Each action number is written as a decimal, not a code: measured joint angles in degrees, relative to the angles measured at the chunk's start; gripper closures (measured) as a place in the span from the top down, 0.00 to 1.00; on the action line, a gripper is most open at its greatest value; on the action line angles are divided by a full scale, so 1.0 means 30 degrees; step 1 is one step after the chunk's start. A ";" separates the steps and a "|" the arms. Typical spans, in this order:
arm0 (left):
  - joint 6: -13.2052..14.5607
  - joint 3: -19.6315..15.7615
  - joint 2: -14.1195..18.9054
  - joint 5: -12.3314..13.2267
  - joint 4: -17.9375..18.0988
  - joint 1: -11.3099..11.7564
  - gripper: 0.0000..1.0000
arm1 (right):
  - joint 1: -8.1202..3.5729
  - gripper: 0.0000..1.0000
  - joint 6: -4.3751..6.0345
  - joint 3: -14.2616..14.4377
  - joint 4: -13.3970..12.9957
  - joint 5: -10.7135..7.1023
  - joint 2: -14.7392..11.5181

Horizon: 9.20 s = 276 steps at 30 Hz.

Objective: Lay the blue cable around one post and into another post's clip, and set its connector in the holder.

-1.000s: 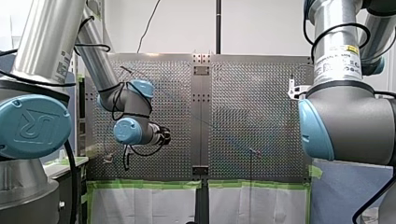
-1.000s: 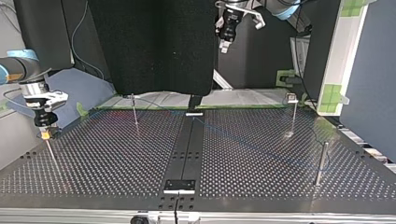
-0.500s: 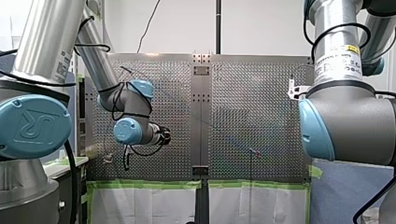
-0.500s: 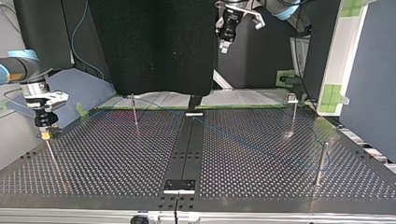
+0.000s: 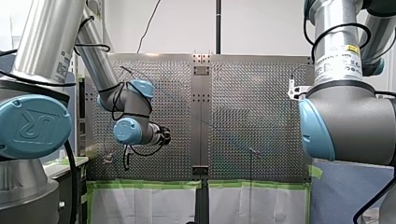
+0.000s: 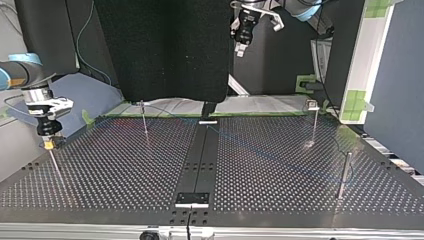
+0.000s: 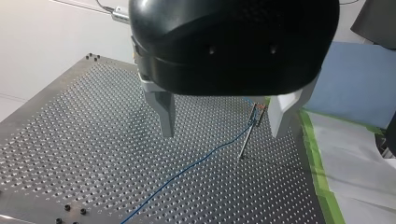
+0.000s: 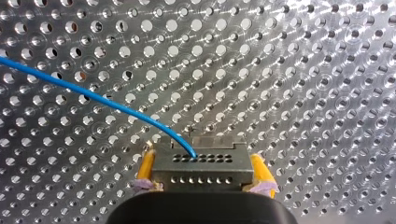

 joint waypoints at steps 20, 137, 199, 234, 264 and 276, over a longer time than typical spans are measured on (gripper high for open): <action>-0.0014 0.0001 -0.0011 0.0000 0.0049 0.0001 1.00 | 0.0038 0.52 0.0091 0.0015 -0.0368 0.0065 0.0030; 0.0062 -0.0001 -0.0017 -0.0088 -0.0033 -0.0003 1.00 | 0.0306 0.99 0.0557 0.0001 -0.0184 0.2546 0.0029; 0.0287 -0.0041 -0.0020 -0.0018 -0.0194 -0.0004 1.00 | 0.1275 0.99 0.0796 0.3274 -0.0440 1.1240 -0.2936; 0.0022 0.0618 -0.0006 -0.0125 0.0327 0.0393 1.00 | 0.7429 0.99 -0.0617 0.6462 -0.0260 1.2749 -0.3430; 0.0960 0.1491 -0.0012 -0.2669 -0.1734 0.0836 1.00 | 1.2613 0.99 -0.0971 0.9931 -0.2638 1.2830 -0.3428; 0.0960 0.1489 -0.0009 -0.2738 -0.1767 0.0871 1.00 | 1.4777 0.99 -0.1009 1.0007 -0.3108 1.2907 -0.3415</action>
